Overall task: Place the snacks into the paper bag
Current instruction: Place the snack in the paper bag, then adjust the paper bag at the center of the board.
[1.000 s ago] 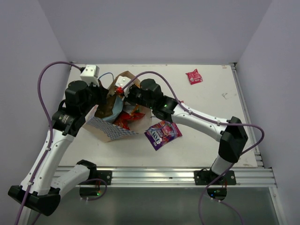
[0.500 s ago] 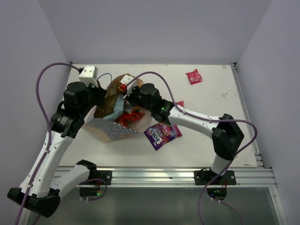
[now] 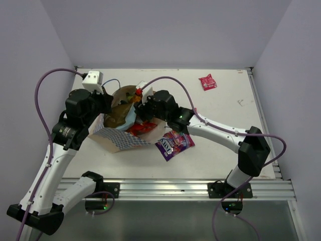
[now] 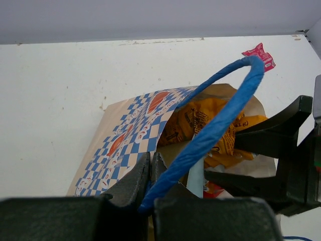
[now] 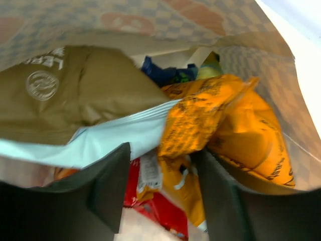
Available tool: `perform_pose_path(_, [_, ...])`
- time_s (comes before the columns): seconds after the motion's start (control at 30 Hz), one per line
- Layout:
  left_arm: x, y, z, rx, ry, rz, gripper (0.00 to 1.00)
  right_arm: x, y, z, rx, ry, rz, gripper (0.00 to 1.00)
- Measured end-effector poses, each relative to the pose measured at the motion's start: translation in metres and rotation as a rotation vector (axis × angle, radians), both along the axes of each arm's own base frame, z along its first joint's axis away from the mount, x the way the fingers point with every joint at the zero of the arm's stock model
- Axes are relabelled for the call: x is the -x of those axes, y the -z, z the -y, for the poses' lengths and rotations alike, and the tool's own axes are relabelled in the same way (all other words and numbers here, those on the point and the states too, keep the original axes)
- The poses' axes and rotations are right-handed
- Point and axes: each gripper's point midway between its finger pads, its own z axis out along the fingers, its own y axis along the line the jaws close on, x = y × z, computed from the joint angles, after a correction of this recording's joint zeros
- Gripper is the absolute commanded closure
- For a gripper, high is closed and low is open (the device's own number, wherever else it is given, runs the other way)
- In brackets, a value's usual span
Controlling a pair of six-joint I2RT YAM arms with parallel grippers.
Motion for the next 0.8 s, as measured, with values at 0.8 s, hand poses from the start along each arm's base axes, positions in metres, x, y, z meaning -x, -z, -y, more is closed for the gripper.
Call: perform_pose_path(0.8, [-0.005, 0.006, -0.002, -0.012, -0.018, -0.010, 1.00, 0.023, 0.002, 0.115, -0.060, 0.409, -0.310, 0.18])
